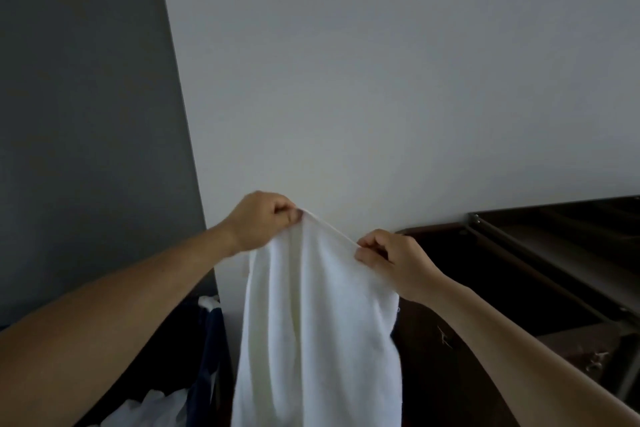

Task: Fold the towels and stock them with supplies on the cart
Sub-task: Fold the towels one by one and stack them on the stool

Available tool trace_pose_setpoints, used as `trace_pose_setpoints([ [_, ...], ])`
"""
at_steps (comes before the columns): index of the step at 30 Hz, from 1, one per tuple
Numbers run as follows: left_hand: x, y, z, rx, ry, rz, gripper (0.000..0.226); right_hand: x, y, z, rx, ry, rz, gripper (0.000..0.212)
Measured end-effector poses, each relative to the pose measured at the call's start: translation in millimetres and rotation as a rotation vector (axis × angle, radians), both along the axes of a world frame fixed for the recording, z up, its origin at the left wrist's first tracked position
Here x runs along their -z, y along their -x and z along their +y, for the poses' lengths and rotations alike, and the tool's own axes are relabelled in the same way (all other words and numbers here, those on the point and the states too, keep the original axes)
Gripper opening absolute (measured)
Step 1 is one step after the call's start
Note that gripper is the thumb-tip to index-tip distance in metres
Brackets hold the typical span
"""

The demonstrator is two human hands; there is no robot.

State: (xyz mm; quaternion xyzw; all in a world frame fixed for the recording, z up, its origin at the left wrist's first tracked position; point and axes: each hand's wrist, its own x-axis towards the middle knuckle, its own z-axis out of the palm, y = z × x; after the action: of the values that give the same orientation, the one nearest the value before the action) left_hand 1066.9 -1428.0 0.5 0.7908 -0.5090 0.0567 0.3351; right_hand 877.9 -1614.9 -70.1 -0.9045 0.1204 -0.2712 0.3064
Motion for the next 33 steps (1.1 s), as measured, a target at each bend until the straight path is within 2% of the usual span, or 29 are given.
trace_pose_setpoints([
  [1,-4.2,-6.4,0.0,-0.053,0.050,0.041,0.023,5.4,2.8,-3.4,0.009,0.012,0.012,0.005],
  [3,-9.0,-12.5,-4.6,-0.129,0.113,0.105,0.025,14.2,6.8,-3.7,0.012,0.041,0.036,0.021],
  [7,-17.7,-6.8,-22.7,-0.145,0.142,0.109,0.027,31.5,11.6,6.0,-0.027,0.128,0.060,0.047],
  [10,-30.2,-8.6,-26.6,-0.171,0.210,0.122,0.029,54.9,16.6,9.7,-0.051,0.126,0.119,0.036],
  [14,-37.1,-10.8,-26.9,-0.170,0.202,0.099,0.034,68.1,23.8,7.4,0.087,0.041,0.073,0.030],
  [19,-34.7,-11.5,-29.3,-0.177,0.206,0.119,0.037,67.1,24.9,5.2,0.117,0.098,0.045,0.028],
  [22,-34.3,-12.1,-30.1,-0.180,0.203,0.125,0.037,67.5,26.9,7.2,0.074,0.216,0.048,0.025],
  [25,-35.1,-14.3,-32.6,-0.194,0.218,0.143,0.033,73.9,31.4,14.9,0.060,0.446,-0.066,0.012],
  [27,-35.0,-17.5,-34.2,-0.199,0.221,0.145,0.033,84.3,32.2,14.6,0.090,0.493,-0.029,0.006],
  [30,-34.4,-27.0,-32.6,-0.241,0.223,0.151,0.032,95.6,39.2,0.2,0.167,0.406,0.119,0.012],
  [33,-30.2,-45.1,-24.1,-0.344,0.218,0.150,0.031,86.4,56.4,-12.2,0.193,0.180,0.029,0.027],
])
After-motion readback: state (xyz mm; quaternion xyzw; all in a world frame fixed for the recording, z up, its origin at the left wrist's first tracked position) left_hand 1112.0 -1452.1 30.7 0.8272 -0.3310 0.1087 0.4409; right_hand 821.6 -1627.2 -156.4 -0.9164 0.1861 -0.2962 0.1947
